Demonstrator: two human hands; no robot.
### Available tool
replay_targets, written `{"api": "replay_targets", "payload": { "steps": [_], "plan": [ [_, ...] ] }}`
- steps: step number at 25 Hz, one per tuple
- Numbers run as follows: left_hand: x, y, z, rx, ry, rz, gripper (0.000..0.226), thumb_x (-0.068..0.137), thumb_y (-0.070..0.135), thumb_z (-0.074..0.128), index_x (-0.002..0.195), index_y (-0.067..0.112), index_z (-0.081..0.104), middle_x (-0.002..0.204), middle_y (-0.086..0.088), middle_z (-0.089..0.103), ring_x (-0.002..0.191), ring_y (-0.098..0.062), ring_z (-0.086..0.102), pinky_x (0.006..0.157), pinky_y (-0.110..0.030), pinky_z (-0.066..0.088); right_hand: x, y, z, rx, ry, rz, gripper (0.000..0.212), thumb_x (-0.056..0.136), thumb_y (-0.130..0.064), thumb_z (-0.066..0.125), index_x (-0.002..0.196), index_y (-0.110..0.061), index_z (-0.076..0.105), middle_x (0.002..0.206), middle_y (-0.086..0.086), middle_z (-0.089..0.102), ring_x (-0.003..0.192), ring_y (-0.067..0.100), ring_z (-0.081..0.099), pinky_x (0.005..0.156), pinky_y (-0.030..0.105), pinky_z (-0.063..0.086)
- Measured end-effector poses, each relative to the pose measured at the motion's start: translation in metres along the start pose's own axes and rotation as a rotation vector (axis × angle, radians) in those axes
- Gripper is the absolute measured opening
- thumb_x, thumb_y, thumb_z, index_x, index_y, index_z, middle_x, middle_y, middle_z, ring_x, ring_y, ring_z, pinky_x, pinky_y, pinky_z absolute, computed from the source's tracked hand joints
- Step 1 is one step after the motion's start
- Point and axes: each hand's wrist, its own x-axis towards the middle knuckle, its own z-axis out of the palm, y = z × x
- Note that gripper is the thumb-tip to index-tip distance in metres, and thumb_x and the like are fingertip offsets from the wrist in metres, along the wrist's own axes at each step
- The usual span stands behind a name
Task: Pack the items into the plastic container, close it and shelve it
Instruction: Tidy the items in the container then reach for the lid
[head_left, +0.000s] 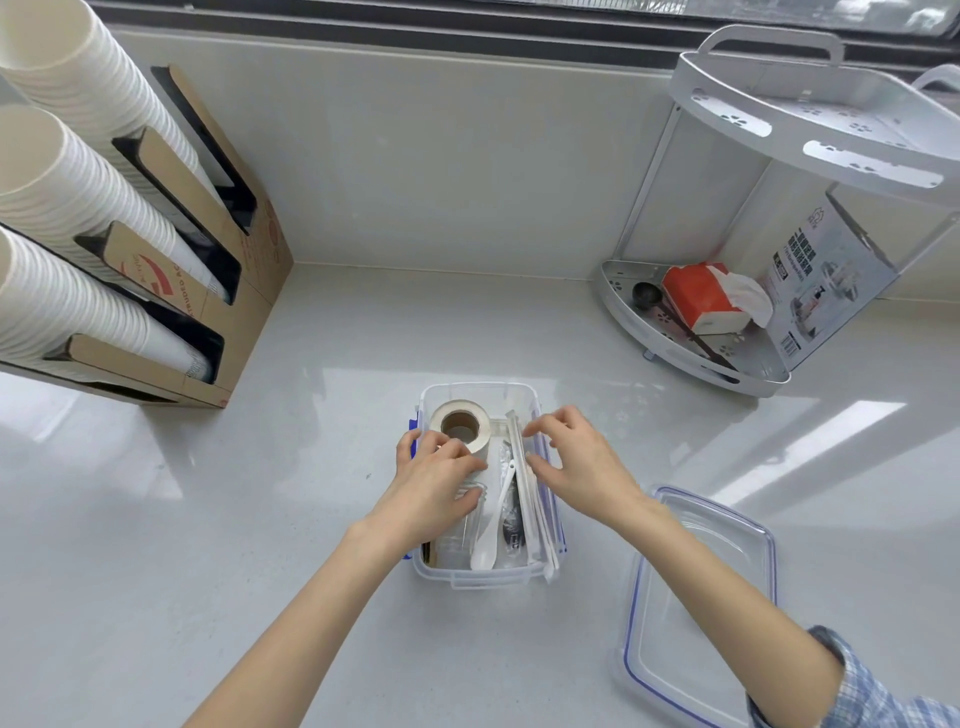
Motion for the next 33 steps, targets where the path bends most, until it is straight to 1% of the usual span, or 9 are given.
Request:
{"api": "replay_targets", "payload": {
  "steps": [3, 5, 9, 14, 19, 23, 26, 30, 33],
  "plan": [
    [0.003, 0.013, -0.001, -0.030, 0.014, 0.049, 0.033, 0.088, 0.037, 0.044, 0.115, 0.024, 0.056, 0.115, 0.003, 0.058, 0.119, -0.018, 0.036, 0.100, -0.031, 0.004, -0.019, -0.001, -0.005, 0.023, -0.146, 0.227, 0.043, 0.082, -0.045, 0.057, 0.108, -0.014, 0.044, 0.102, 0.002, 0.043, 0.090, 0.024, 0.053, 0.080, 0.033, 0.043],
    [0.003, 0.022, 0.000, -0.039, -0.023, 0.068, 0.030, 0.088, 0.038, 0.044, 0.109, 0.024, 0.059, 0.110, 0.004, 0.061, 0.112, -0.017, 0.041, 0.097, -0.031, 0.010, -0.032, -0.006, -0.004, -0.016, -0.232, 0.313, 0.053, 0.079, -0.056, 0.055, 0.104, -0.012, 0.041, 0.098, 0.005, 0.052, 0.090, 0.025, 0.053, 0.074, 0.034, 0.041],
    [0.000, 0.033, 0.006, -0.076, -0.082, 0.106, 0.032, 0.088, 0.034, 0.043, 0.118, 0.027, 0.052, 0.111, 0.008, 0.065, 0.110, -0.016, 0.046, 0.100, -0.033, 0.016, -0.047, -0.011, 0.004, -0.140, -0.319, 0.365, 0.051, 0.079, -0.052, 0.055, 0.106, -0.010, 0.047, 0.102, 0.009, 0.065, 0.093, 0.029, 0.062, 0.071, 0.034, 0.041],
    [-0.006, 0.043, 0.013, -0.161, -0.152, 0.165, 0.037, 0.089, 0.027, 0.041, 0.126, 0.025, 0.045, 0.110, 0.005, 0.069, 0.107, -0.013, 0.056, 0.098, -0.029, 0.020, -0.050, -0.011, 0.009, -0.110, -0.255, 0.342, 0.021, 0.082, -0.025, 0.051, 0.095, -0.009, 0.045, 0.099, 0.015, 0.068, 0.092, 0.032, 0.067, 0.072, 0.034, 0.046],
    [-0.010, 0.044, 0.011, -0.310, -0.101, 0.145, 0.041, 0.089, 0.023, 0.042, 0.130, 0.022, 0.041, 0.118, 0.006, 0.065, 0.108, -0.013, 0.059, 0.106, -0.032, 0.028, -0.048, -0.008, 0.011, -0.063, -0.117, 0.258, 0.027, 0.085, -0.024, 0.050, 0.107, -0.010, 0.046, 0.103, 0.015, 0.065, 0.098, 0.035, 0.058, 0.071, 0.035, 0.040],
    [-0.005, 0.041, 0.006, -0.389, -0.033, 0.131, 0.044, 0.089, 0.019, 0.042, 0.133, 0.022, 0.036, 0.122, 0.002, 0.062, 0.108, -0.012, 0.059, 0.103, -0.038, 0.037, -0.033, -0.012, 0.012, -0.104, -0.034, 0.197, 0.028, 0.088, -0.024, 0.046, 0.113, -0.010, 0.044, 0.105, 0.014, 0.066, 0.098, 0.036, 0.058, 0.067, 0.032, 0.036],
    [-0.002, 0.037, 0.009, -0.351, -0.018, 0.107, 0.043, 0.089, 0.016, 0.037, 0.131, 0.025, 0.039, 0.119, 0.000, 0.063, 0.110, -0.017, 0.057, 0.102, -0.037, 0.037, -0.027, -0.017, 0.016, -0.161, -0.028, 0.175, 0.032, 0.091, -0.027, 0.044, 0.117, -0.008, 0.044, 0.113, 0.014, 0.061, 0.103, 0.036, 0.057, 0.070, 0.035, 0.038],
    [0.004, 0.034, 0.018, -0.147, -0.126, 0.078, 0.040, 0.090, 0.017, 0.031, 0.128, 0.023, 0.044, 0.131, 0.001, 0.055, 0.120, -0.019, 0.048, 0.101, -0.036, 0.027, -0.030, -0.011, 0.023, -0.122, -0.021, 0.177, 0.032, 0.092, -0.031, 0.044, 0.115, -0.009, 0.046, 0.117, 0.010, 0.054, 0.102, 0.034, 0.056, 0.073, 0.035, 0.040],
    [0.003, 0.031, 0.021, -0.119, -0.126, 0.068, 0.036, 0.090, 0.021, 0.032, 0.122, 0.023, 0.050, 0.133, 0.004, 0.053, 0.124, -0.017, 0.043, 0.102, -0.035, 0.025, -0.033, -0.006, 0.023, -0.039, 0.011, 0.157, 0.028, 0.092, -0.029, 0.045, 0.113, -0.012, 0.049, 0.100, 0.006, 0.053, 0.089, 0.026, 0.055, 0.070, 0.030, 0.037]
  ]
}}
